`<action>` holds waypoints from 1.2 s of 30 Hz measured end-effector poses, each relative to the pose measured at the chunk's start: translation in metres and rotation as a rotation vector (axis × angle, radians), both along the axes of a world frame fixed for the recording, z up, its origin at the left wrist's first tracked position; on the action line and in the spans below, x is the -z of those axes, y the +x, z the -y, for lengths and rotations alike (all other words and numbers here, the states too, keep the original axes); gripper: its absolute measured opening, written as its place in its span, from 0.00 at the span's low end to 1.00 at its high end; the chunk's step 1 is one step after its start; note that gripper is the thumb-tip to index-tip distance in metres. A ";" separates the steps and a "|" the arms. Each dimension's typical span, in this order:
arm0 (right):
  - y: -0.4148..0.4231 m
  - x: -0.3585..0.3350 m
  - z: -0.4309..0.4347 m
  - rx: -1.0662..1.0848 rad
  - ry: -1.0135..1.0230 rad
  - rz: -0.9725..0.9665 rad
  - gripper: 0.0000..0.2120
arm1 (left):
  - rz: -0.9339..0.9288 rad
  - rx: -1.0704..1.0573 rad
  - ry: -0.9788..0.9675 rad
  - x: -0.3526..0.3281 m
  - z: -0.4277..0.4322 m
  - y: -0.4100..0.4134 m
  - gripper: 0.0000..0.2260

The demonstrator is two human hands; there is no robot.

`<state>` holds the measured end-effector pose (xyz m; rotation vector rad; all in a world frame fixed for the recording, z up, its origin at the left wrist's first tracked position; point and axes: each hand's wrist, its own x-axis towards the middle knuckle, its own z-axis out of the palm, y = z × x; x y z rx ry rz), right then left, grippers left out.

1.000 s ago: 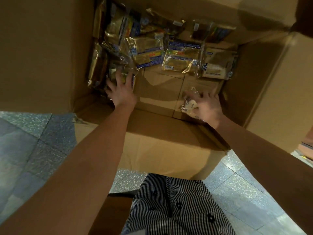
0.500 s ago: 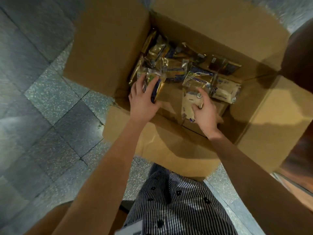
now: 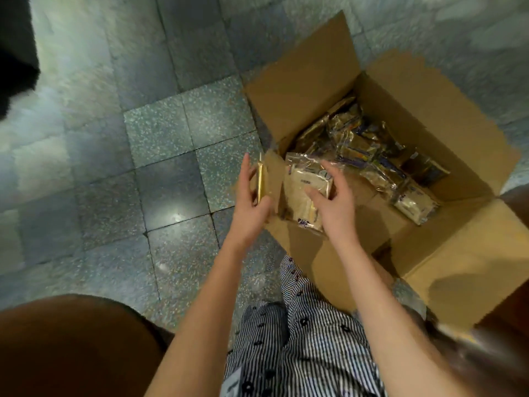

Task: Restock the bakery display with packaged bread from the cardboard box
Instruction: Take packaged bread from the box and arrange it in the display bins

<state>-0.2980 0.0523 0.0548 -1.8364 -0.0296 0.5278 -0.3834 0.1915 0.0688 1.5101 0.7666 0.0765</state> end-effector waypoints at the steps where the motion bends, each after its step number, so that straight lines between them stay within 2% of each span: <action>1: -0.014 -0.007 -0.004 -0.039 0.022 0.007 0.26 | 0.014 -0.040 -0.009 -0.008 -0.003 -0.021 0.39; 5: -0.079 -0.034 -0.020 -0.216 0.083 0.021 0.27 | 0.077 -0.145 0.004 -0.040 -0.009 -0.108 0.36; 9: -0.150 -0.053 -0.033 -0.381 0.107 0.062 0.27 | 0.065 -0.205 0.058 -0.061 -0.008 -0.199 0.26; 15: -0.242 -0.078 -0.054 -0.540 0.103 0.051 0.24 | 0.040 -0.531 0.074 -0.077 -0.001 -0.336 0.16; 20: -0.294 -0.098 -0.090 -0.705 0.146 0.068 0.24 | 0.085 -0.871 0.105 -0.087 0.017 -0.419 0.17; 23: -0.321 -0.107 -0.116 -0.834 0.152 0.075 0.22 | 0.098 -1.052 0.148 -0.090 0.031 -0.457 0.22; 28: -0.373 -0.114 -0.150 -1.066 0.186 0.062 0.19 | -0.049 -1.338 0.311 -0.104 0.060 -0.502 0.26; 34: -0.450 -0.113 -0.149 -1.335 0.175 -0.008 0.13 | -0.216 -1.689 0.268 -0.102 0.127 -0.544 0.09; 36: -0.478 -0.113 -0.140 -1.428 0.176 -0.004 0.13 | -0.263 -1.797 0.248 -0.103 0.154 -0.556 0.09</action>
